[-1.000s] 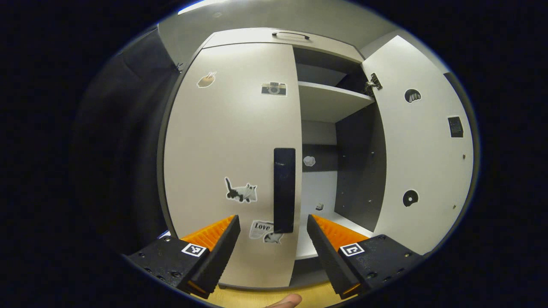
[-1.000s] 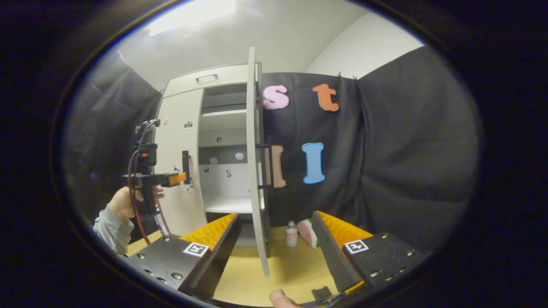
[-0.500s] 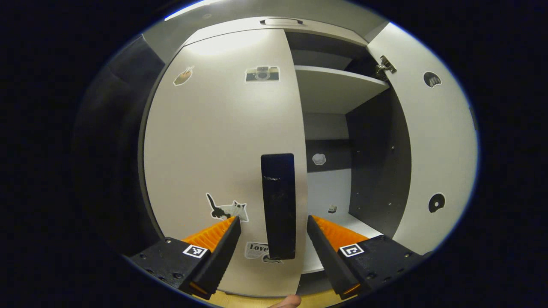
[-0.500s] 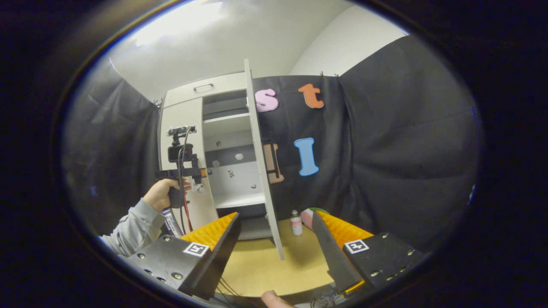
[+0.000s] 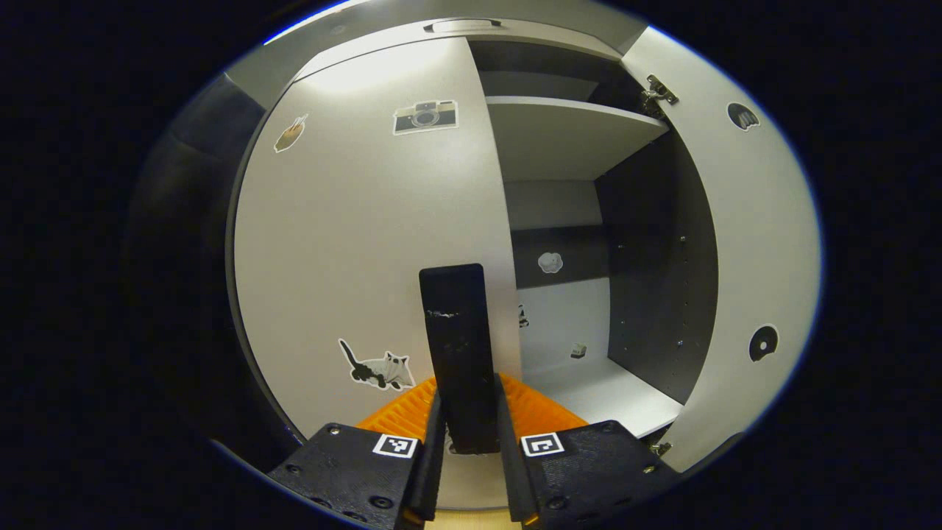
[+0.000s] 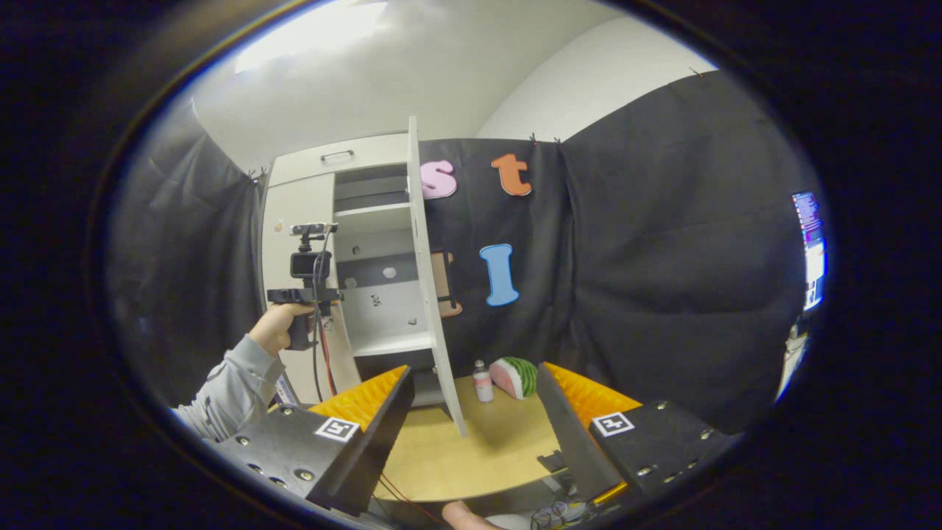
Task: Open the right door of the double-door shoe cabinet with the right hand, and open the left door with the left hand.
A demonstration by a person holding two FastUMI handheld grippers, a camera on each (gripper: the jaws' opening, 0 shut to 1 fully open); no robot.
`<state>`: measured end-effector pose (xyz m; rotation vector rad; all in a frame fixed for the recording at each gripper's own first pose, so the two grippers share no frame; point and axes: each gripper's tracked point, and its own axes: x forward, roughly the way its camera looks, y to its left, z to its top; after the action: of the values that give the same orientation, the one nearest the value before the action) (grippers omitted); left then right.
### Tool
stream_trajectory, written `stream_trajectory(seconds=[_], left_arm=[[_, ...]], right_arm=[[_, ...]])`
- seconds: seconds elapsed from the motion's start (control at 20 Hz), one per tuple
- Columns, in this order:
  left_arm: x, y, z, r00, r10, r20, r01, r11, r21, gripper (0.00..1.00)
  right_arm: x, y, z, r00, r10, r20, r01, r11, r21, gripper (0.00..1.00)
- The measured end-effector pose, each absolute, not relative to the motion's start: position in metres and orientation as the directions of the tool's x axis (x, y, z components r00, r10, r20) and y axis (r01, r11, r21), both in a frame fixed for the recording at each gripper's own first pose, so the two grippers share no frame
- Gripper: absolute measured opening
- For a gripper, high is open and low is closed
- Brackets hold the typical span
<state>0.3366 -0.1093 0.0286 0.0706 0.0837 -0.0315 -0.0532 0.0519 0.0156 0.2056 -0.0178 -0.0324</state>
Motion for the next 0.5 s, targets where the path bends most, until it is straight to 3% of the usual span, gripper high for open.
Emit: stream_trajectory(seconds=[0.3,0.35,0.5], left_arm=[[0.333,-0.108,0.026,0.992,-0.052,-0.117,0.058,0.997,0.044,0.27],[0.331,-0.109,0.025,0.990,-0.057,-0.128,0.063,0.997,0.045,0.24],[0.326,-0.108,0.026,0.986,-0.081,-0.146,0.087,0.996,0.033,0.24]], right_arm=[[-0.077,0.055,0.021,0.999,-0.022,0.041,0.013,0.979,0.203,0.99],[-0.075,0.054,0.022,0.999,-0.024,0.043,0.014,0.979,0.203,0.95],[-0.075,0.048,0.016,0.998,-0.044,0.050,0.033,0.977,0.209,0.99]])
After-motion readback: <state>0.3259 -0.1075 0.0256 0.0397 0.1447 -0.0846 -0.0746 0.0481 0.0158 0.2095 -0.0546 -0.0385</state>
